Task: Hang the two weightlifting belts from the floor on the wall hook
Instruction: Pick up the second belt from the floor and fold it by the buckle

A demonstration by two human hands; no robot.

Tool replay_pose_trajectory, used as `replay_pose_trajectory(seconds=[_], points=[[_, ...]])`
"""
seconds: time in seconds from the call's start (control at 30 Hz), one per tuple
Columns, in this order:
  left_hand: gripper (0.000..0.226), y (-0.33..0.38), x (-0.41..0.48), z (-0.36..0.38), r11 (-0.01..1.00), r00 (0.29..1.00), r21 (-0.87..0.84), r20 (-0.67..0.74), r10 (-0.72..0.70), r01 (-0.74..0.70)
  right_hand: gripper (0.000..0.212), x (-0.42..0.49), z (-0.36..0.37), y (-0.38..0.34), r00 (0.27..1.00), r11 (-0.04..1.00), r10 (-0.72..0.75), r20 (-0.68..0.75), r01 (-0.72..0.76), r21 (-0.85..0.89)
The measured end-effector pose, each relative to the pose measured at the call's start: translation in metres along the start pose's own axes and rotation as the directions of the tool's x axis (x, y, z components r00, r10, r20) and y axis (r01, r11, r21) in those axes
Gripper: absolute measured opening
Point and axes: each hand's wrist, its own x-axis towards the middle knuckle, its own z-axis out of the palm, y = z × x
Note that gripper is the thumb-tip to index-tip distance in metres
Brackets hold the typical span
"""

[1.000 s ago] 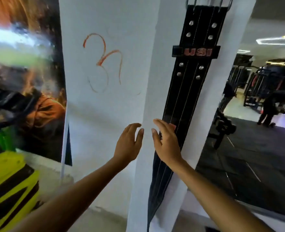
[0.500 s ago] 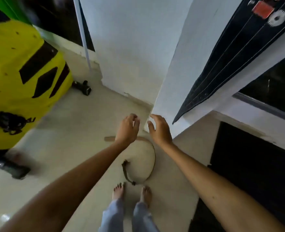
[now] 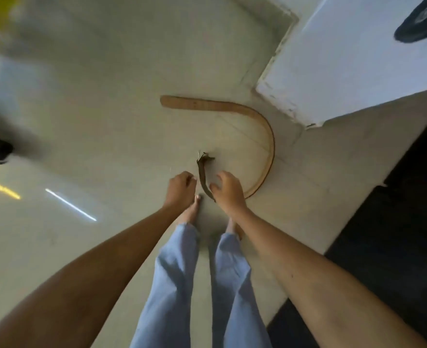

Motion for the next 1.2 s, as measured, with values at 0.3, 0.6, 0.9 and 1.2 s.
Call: replay_pose_trajectory(seconds=[0.3,0.6,0.9,1.2], points=[[0.028,-0.131,0.13,0.097,0.98,0.979,-0.003,0.047,-0.199,0.199,0.05,0.132,0.157,0.087,0.991,0.975,0.117,0.067,-0.102,-0.199],[0.032,-0.15,0.153,0.126,0.886,0.928,-0.276,0.099,-0.359,0.373,0.028,0.167,0.169,0.099,0.975,0.974,0.223,0.016,-0.222,-0.051],[0.031,0.034,0.038,0.025,0.545,0.961,-0.793,0.202,-0.189,0.274,0.029,0.046,-0.011,-0.012,0.987,0.837,0.159,-0.012,-0.128,0.531],[0.024,0.261,-0.149,-0.132,0.66,0.945,-0.718,0.008,0.327,-0.222,0.023,-0.155,-0.202,-0.158,0.95,0.589,0.15,-0.272,0.136,0.797]])
